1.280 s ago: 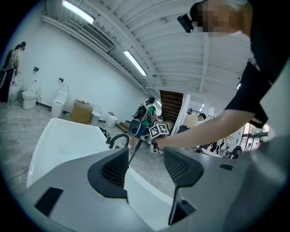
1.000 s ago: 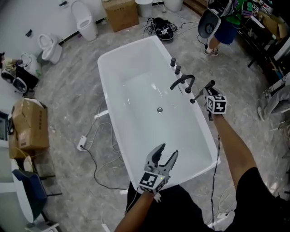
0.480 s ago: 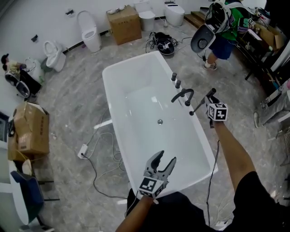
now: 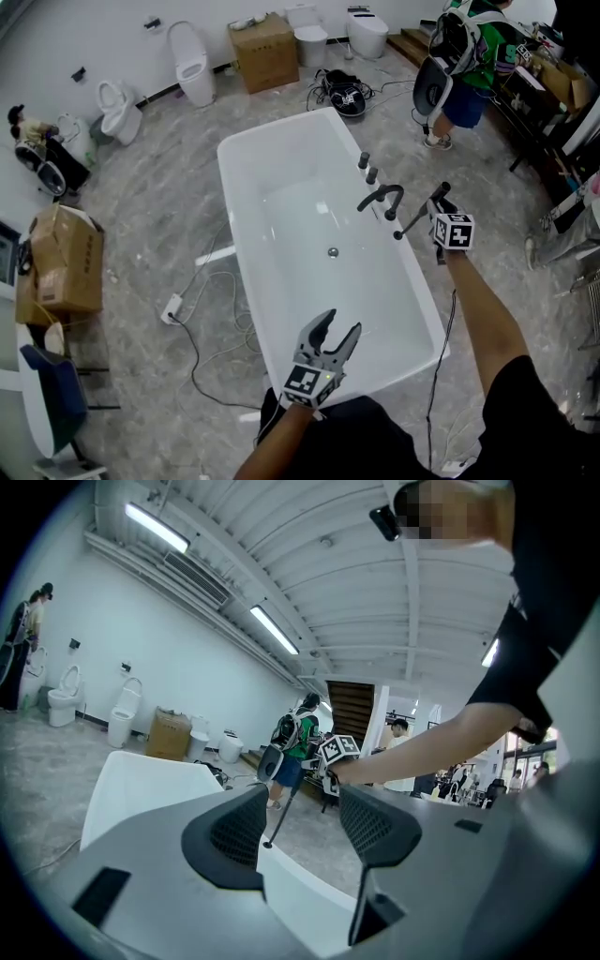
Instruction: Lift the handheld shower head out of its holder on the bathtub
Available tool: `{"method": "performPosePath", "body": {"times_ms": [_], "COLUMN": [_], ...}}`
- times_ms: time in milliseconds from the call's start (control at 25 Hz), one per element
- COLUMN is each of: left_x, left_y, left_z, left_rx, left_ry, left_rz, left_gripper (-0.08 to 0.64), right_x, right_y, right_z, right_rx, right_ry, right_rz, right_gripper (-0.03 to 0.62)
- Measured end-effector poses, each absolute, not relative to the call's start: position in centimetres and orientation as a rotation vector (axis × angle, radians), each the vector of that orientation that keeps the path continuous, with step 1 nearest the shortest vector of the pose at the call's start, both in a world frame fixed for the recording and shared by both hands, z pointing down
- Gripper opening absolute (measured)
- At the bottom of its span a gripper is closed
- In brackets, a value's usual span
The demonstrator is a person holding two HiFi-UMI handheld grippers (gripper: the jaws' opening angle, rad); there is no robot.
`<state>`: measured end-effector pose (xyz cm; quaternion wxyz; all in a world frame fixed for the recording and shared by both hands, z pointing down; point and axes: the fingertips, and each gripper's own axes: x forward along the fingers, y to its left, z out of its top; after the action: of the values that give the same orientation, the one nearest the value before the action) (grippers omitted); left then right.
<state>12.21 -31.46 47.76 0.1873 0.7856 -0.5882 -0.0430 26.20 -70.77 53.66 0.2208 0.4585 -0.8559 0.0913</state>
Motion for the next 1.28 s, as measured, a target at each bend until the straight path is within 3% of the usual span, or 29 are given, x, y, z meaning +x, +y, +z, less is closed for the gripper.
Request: {"method": "performPosePath", "body": {"times_ms": [1280], "left_x": [10.5], "left_y": [-30.3], "left_z": [47.6], "left_rx": [2.178], "left_ry": [-1.715], "left_rz": [-0.122], "left_gripper": [0.222], "right_x": [25.3], "right_y": [-70.1], "right_z": [54.9], "right_rx": [1.245], "right_ry": [-2.363], "right_rz": [0.218], "right_gripper": [0.109]}}
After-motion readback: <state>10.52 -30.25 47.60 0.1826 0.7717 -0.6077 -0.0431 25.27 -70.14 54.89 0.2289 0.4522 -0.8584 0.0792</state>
